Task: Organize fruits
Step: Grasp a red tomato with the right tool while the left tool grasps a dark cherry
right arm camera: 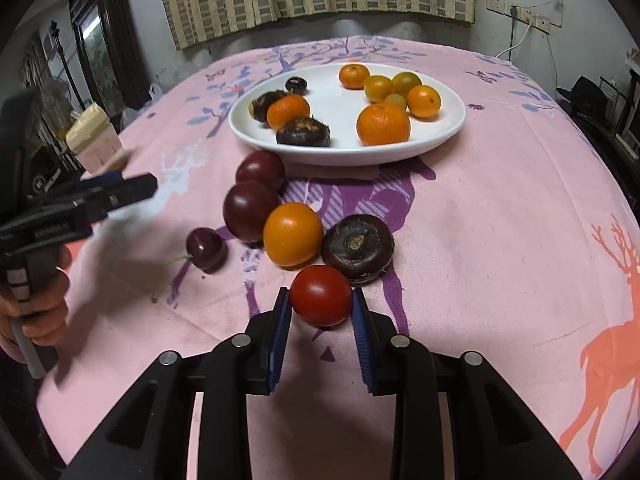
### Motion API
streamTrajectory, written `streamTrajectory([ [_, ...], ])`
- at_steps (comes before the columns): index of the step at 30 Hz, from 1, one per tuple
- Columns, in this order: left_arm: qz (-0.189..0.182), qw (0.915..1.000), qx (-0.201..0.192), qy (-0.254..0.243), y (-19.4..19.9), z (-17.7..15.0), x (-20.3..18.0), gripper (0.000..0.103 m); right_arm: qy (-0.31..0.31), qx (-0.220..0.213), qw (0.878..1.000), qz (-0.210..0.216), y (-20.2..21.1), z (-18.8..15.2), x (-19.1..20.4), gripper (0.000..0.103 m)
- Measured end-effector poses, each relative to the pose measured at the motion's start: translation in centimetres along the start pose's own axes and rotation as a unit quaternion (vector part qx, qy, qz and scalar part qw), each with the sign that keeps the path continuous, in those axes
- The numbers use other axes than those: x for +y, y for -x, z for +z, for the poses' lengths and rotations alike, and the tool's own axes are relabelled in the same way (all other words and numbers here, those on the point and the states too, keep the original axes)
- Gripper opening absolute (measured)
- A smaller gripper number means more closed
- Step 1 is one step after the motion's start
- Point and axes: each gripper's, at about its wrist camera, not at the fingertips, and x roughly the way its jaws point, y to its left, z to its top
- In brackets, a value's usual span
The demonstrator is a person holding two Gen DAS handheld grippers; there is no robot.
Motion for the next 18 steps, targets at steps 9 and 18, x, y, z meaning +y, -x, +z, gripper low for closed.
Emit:
streamTrajectory([
  [9, -0.076, 0.9918, 0.007, -0.103, 0.2, -1.8, -4.9, 0.098, -0.03, -0.018, 0.999, 0.008, 0.9, 0.2, -1.2, 0.031],
  [18, -0.11, 0.9812, 0.03, -0.156, -0.9, -2.8, -8.4, 0.064, -0.025, -0.019, 0.999, 0.008, 0.9, 0.2, -1.1, 0.031],
])
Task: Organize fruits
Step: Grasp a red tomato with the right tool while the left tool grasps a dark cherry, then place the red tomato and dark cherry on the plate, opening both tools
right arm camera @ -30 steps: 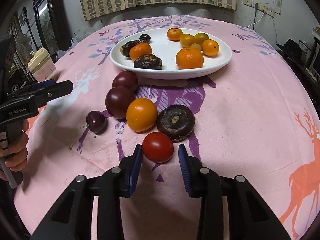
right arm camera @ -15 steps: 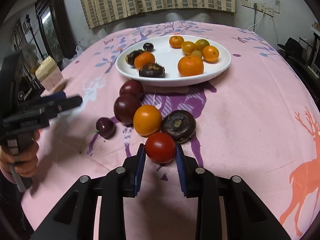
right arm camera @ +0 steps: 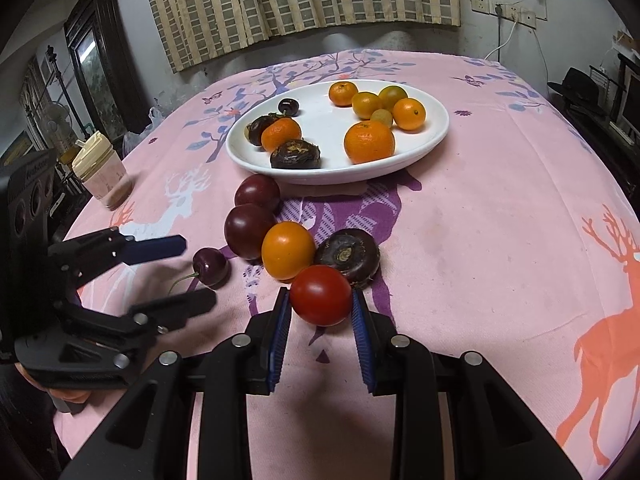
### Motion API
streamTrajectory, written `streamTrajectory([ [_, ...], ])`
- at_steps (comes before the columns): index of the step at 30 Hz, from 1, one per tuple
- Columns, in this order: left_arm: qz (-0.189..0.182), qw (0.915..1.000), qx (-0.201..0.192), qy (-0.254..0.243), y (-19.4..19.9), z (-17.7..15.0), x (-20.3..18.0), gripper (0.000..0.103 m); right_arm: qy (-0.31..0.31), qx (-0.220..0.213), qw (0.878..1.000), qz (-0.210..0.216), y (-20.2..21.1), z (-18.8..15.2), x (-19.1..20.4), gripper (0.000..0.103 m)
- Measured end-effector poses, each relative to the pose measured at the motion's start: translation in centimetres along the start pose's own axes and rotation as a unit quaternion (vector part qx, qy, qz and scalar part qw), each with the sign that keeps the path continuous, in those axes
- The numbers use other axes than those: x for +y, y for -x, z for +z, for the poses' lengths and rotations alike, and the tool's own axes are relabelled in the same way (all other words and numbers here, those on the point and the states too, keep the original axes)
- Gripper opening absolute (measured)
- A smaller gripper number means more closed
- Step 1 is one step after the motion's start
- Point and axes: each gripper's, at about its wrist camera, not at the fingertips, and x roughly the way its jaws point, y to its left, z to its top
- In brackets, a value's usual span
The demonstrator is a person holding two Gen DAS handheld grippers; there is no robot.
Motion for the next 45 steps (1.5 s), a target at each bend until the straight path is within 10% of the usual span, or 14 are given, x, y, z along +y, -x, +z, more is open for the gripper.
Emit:
streamTrajectory([
  [11, 0.015, 0.9994, 0.032, 0.002, -1.5, -0.1, 0.2, 0.03, -0.009, -0.011, 1.0, 0.017, 0.6, 0.3, -0.6, 0.031],
  [27, 0.009, 0.9867, -0.097, 0.13, -2.0, 12.8, 7.4, 0.03, -0.064, -0.101, 0.993, 0.014, -4.6, 13.1, -4.9, 0.032],
  [30, 0.051, 0.9828, -0.08, 0.158, -2.7, 13.1, 8.1, 0.09, -0.065, -0.094, 0.993, 0.026, -4.9, 13.2, -5.1, 0.053],
  [45, 0.099, 0.9801, -0.068, 0.158, 1.1, 6.0, 8.1, 0.098, 0.137, -0.041, 0.99, 0.001, -0.9, 5.1, -0.2, 0.063],
])
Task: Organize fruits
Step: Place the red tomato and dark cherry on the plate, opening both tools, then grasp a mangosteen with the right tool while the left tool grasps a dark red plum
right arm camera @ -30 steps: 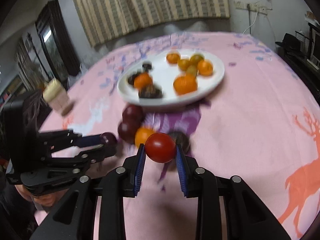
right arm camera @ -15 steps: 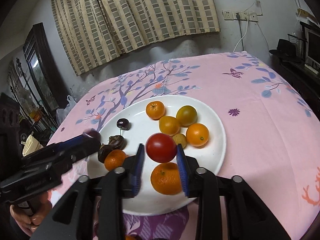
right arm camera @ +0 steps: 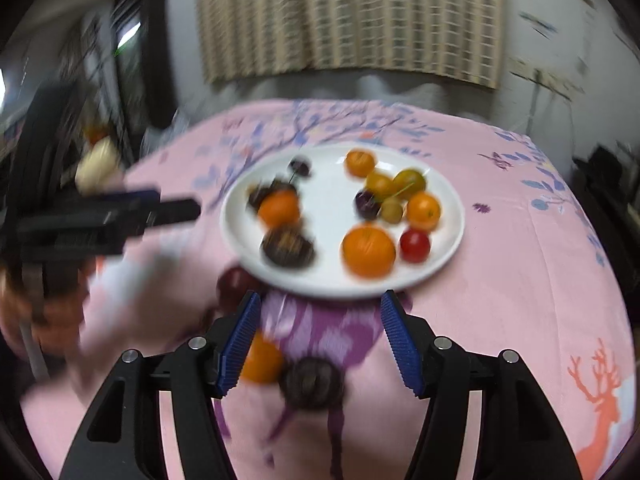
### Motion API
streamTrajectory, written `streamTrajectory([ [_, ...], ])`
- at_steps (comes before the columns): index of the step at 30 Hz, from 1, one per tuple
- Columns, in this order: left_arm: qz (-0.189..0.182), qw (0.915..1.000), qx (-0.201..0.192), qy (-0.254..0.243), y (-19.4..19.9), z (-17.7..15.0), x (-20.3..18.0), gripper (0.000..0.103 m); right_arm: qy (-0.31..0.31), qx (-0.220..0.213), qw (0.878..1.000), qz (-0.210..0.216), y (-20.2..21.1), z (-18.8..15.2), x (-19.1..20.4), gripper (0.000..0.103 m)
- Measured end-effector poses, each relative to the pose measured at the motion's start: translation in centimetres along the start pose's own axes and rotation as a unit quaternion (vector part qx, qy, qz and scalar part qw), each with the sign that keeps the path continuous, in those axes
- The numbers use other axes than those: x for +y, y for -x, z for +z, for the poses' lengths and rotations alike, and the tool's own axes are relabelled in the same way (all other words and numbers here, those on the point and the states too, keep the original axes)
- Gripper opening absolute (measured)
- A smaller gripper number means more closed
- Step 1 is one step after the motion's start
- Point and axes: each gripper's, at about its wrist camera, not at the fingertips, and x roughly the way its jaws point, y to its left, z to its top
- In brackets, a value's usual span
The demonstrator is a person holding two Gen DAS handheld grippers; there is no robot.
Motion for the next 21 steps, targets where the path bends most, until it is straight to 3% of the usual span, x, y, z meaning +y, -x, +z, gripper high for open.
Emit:
streamTrajectory([
  [7, 0.023, 0.9995, 0.021, 0.004, 0.2, -2.8, 2.1, 0.098, 0.039, 0.046, 0.998, -0.012, -0.6, -2.3, 1.6, 0.061],
  [21, 0.014, 0.9996, 0.023, 0.002, 1.0, -3.3, 1.9, 0.098, 0.049, 0.08, 0.995, -0.03, -2.6, -3.1, 1.6, 0.044],
])
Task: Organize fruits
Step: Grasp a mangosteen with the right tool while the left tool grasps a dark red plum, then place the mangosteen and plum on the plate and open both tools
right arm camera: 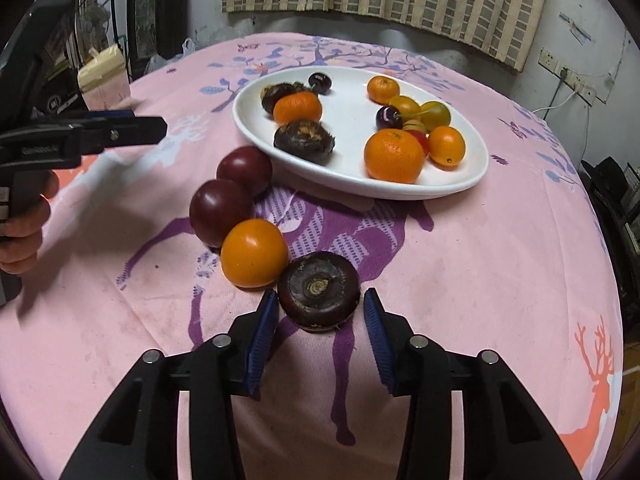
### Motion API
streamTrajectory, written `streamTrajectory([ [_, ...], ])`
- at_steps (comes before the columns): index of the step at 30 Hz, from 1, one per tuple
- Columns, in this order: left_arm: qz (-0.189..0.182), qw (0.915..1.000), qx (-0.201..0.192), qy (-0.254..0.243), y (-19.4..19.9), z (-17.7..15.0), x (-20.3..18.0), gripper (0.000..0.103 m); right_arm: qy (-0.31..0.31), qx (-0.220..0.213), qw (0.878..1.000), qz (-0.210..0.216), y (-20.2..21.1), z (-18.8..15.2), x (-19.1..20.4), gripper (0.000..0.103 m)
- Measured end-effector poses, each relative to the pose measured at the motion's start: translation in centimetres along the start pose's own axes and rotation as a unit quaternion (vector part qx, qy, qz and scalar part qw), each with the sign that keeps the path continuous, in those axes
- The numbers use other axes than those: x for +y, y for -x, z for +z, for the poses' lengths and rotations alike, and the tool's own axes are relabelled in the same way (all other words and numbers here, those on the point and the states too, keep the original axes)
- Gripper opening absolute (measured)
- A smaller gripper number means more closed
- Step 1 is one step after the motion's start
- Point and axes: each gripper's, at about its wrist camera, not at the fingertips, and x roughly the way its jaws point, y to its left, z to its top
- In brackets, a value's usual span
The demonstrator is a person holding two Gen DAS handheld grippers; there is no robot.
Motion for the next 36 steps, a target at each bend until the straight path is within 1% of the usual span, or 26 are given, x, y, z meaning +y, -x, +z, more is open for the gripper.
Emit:
streamTrajectory([
  [2, -0.003, 1.0, -0.001, -0.009, 0.1, -0.1, -0.5, 0.098, 0.004, -0.004, 1.0, -0.006, -0.1, 0.1, 0.2, 0.043],
  [4, -0.005, 0.9997, -0.007, -0.022, 0.3, -0.3, -1.2, 0.098, -0.003, -0.006, 1.0, -0.002, 0.0, 0.0, -0.1, 0.042],
  [6, -0.007, 0.9986, -0.018, -0.048, 0.7, -0.6, -2.4, 0.098, -0.016, -0.008, 1.0, 0.001, 0.1, 0.1, -0.5, 0.042],
  [8, -0.019, 0.9967, -0.025, -0.075, 1.0, -1.0, -3.5, 0.098, -0.044, -0.024, 0.999, 0.004, 0.9, 0.2, -1.6, 0.042],
  [9, -0.031, 0.9946, -0.026, -0.095, 1.1, -1.2, -4.3, 0.098, -0.061, -0.032, 0.998, 0.011, 1.3, 0.3, -2.2, 0.042],
  [10, -0.038, 0.9932, -0.025, -0.107, 1.2, -1.5, -4.8, 0.098, -0.087, -0.041, 0.995, 0.021, 1.8, 0.4, -3.1, 0.042],
  [11, -0.041, 0.9909, -0.027, -0.125, 1.1, -1.8, -5.5, 0.097, -0.1, -0.044, 0.994, 0.025, 1.9, 0.4, -3.5, 0.042],
  [12, -0.041, 0.9892, -0.028, -0.138, 1.1, -2.0, -6.1, 0.094, -0.114, -0.046, 0.992, 0.028, 2.1, 0.4, -4.0, 0.042],
  [13, -0.043, 0.9875, -0.025, -0.15, 0.9, -2.3, -6.6, 0.082, -0.125, -0.047, 0.991, 0.028, 2.1, 0.3, -4.4, 0.042],
  [14, -0.052, 0.9855, -0.014, -0.161, 0.5, -2.4, -7.1, 0.071, -0.132, -0.047, 0.99, 0.026, 2.1, 0.3, -4.6, 0.042],
  [15, -0.06, 0.9847, -0.004, -0.164, 0.1, -2.6, -7.3, 0.066, -0.135, -0.046, 0.989, 0.025, 2.1, 0.3, -4.7, 0.042],
  [16, -0.066, 0.9844, 0.005, -0.163, -0.3, -2.6, -7.5, 0.059, -0.139, -0.044, 0.989, 0.024, 2.0, 0.3, -4.8, 0.042],
  [17, -0.069, 0.9842, 0.01, -0.162, -0.6, -2.6, -7.6, 0.055, -0.14, -0.043, 0.989, 0.024, 1.9, 0.3, -4.8, 0.042],
  [22, -0.078, 0.9844, 0.02, -0.156, -1.4, -2.6, -8.1, 0.055, -0.138, -0.041, 0.989, 0.023, 1.9, 0.4, -4.6, 0.042],
  [26, -0.087, 0.9842, 0.039, -0.149, -2.6, -2.4, -8.6, 0.047, -0.139, -0.04, 0.989, 0.023, 1.8, 0.4, -4.6, 0.042],
  [31, -0.091, 0.9842, 0.05, -0.143, -3.4, -2.1, -9.2, 0.041, -0.143, -0.041, 0.989, 0.021, 1.9, 0.3, -4.5, 0.042],
  [34, -0.086, 0.9838, 0.052, -0.148, -3.8, -2.3, -9.5, 0.04, -0.142, -0.042, 0.989, 0.02, 1.9, 0.4, -4.6, 0.042],
  [36, -0.088, 0.984, 0.053, -0.145, -3.8, -2.3, -9.3, 0.04, -0.14, -0.042, 0.989, 0.019, 2.0, 0.4, -4.5, 0.042],
])
